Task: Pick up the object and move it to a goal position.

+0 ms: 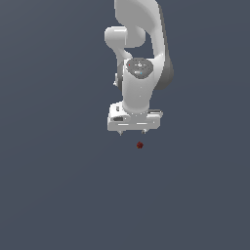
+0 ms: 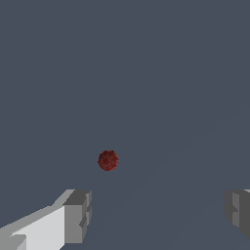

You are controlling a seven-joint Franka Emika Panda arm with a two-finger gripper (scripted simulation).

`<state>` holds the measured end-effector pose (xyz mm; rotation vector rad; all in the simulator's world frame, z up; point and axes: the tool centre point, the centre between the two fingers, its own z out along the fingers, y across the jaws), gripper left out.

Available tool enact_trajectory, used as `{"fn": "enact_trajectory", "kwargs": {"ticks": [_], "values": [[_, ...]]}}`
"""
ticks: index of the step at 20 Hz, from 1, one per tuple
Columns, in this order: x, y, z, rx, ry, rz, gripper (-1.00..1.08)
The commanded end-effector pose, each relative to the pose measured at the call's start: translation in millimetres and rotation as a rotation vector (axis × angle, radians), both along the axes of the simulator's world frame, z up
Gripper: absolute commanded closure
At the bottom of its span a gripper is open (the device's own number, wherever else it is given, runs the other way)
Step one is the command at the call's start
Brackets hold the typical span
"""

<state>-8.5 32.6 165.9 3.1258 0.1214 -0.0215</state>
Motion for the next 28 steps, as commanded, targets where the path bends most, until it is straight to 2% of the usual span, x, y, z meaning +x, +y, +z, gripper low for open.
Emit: {"fn": "enact_trajectory", "kwargs": {"ticks": [1,10,17,28], "values": [[0.0,0.0,0.0,0.000,0.000,0.000,-0.92],[-6.6,13.7,-7.7,0.016,0.036,0.021,-0.92],[-6.7,14.0,-9.3,0.015,0.036,0.035,-0.92],[-8.0,18.1,-28.7,0.010,0.030,0.211,-0.92]]}}
